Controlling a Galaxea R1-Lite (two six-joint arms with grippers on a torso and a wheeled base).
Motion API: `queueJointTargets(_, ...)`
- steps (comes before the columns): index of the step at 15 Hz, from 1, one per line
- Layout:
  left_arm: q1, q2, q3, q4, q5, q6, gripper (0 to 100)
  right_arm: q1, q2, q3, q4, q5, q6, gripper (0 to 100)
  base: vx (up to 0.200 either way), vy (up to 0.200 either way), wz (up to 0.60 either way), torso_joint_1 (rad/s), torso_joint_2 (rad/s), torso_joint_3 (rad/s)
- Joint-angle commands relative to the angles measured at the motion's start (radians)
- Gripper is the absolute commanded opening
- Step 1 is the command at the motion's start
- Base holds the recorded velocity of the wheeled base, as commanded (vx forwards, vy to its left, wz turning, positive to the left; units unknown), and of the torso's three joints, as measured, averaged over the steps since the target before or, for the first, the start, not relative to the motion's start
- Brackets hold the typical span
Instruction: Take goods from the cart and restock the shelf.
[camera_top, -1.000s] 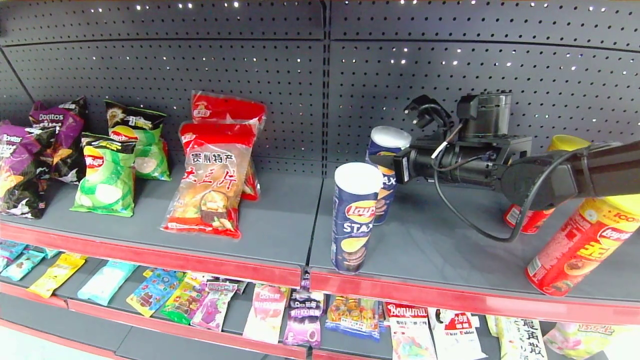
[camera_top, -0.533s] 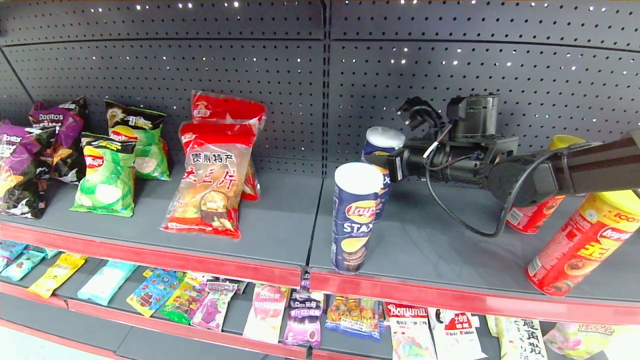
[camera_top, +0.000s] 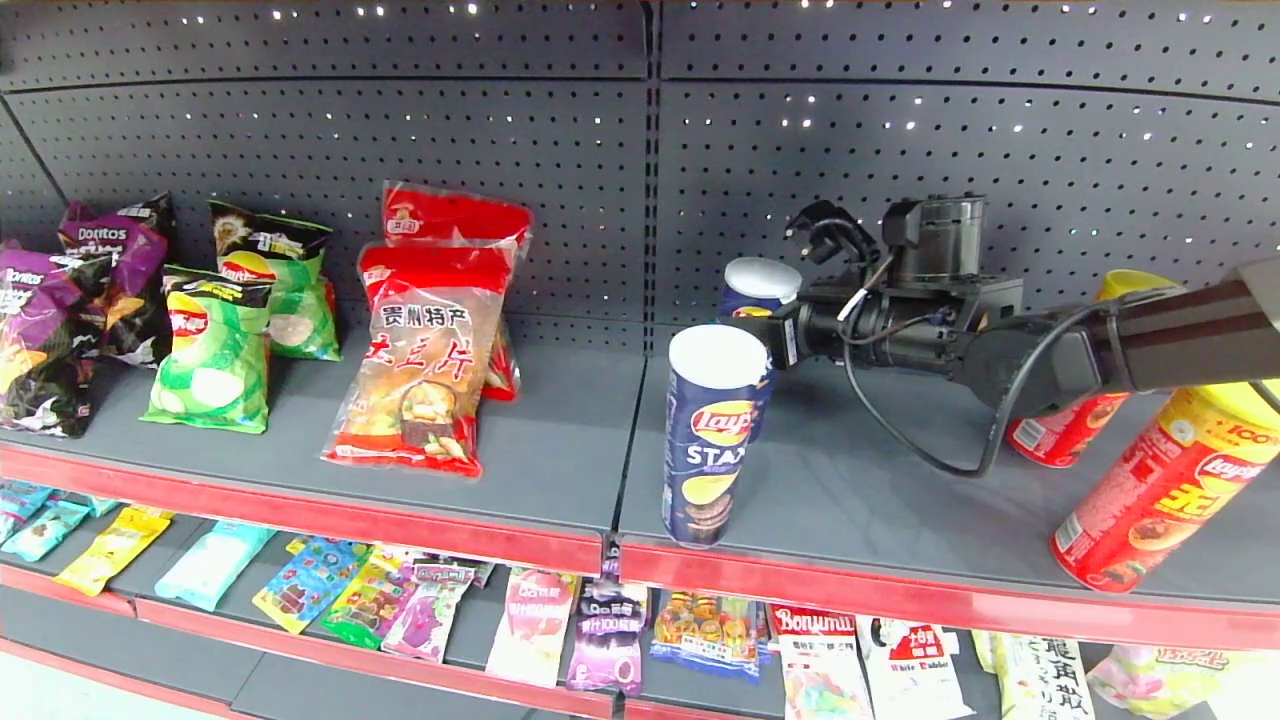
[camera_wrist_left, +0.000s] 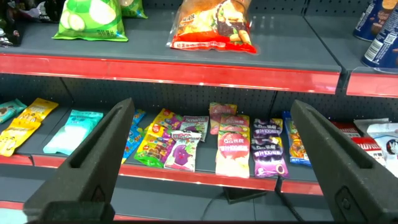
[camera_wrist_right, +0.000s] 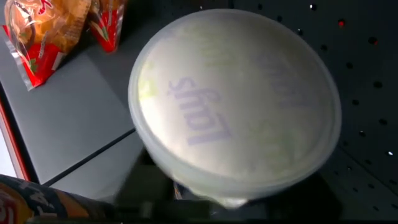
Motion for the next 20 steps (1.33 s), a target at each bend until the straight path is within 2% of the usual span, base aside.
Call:
queueJointTargets(1, 0.0, 0.0, 0.0, 0.0, 0.0, 0.0, 100, 0.0, 0.0, -0.002, 0.001, -0.001, -0.001, 100, 0.0, 0.0, 0.0, 0.0, 0.0, 0.0)
queueJointTargets(10, 0.0, 0.0, 0.0, 0.0, 0.0, 0.0, 100, -0.012, -0.101, 0.056, -0.004, -0.02, 0.006, 100, 0.0, 0.0, 0.0, 0.0, 0.0, 0.0)
queueJointTargets(17, 0.0, 0.0, 0.0, 0.0, 0.0, 0.0, 100, -0.061, -0.278, 0.226, -0.002, -0.023, 0.01, 100, 0.0, 0.0, 0.0, 0.0, 0.0, 0.0)
queueJointTargets(20, 0.0, 0.0, 0.0, 0.0, 0.0, 0.0, 100, -0.061, -0.373, 0.365, -0.004, -0.017, 0.033, 100, 0.0, 0.0, 0.0, 0.0, 0.0, 0.0)
